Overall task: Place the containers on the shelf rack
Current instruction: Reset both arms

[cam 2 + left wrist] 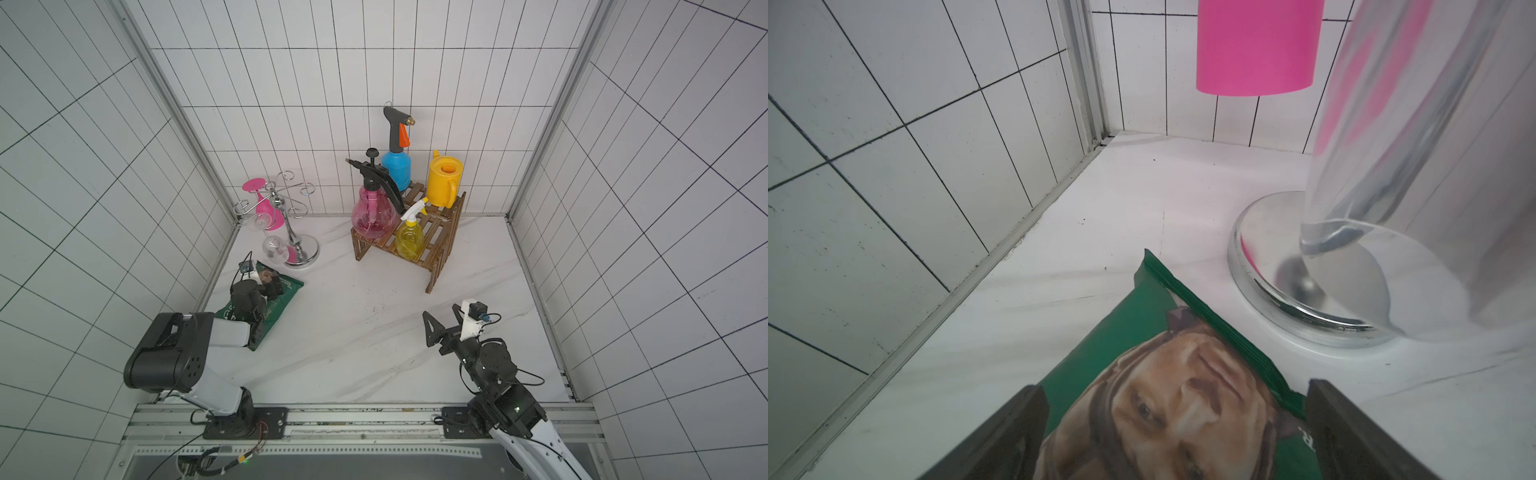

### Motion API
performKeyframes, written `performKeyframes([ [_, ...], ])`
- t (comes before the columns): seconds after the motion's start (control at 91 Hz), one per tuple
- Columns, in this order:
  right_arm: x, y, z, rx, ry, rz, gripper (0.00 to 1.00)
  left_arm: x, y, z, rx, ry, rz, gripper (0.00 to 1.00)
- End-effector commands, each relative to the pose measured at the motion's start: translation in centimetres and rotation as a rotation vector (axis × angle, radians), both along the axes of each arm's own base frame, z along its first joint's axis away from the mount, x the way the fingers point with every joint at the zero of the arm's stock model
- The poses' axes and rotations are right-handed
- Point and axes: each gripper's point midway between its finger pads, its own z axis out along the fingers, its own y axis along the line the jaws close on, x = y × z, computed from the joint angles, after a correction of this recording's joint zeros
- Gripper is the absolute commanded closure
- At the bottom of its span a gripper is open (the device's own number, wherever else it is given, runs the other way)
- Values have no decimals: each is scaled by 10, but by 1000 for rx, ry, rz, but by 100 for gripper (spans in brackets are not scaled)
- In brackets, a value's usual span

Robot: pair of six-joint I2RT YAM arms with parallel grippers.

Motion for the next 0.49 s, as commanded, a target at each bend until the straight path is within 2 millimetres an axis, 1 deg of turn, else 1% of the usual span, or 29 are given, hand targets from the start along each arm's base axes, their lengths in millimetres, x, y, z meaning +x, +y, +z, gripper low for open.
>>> performKeyframes([
  [0.0,2,-6,-6,-10,17,-34,1,12,-10,24,-34,-91,-46,2],
  [0.044,2,-8,-5,-17,17,-40,1,11,-10,22,-26,-93,-48,2],
  [0.121,3,-11,-6,-30,17,-57,1,12,-9,17,-40,-36,-35,2],
  [0.176,4,-13,-7,-41,16,-71,1,15,-9,21,-42,-49,-37,2],
  [0.319,7,-23,-8,-65,18,-125,1,14,-9,20,-40,-42,-40,2],
  [0.484,10,-36,-5,-69,-7,-195,1,13,-9,19,-40,-40,-40,2],
])
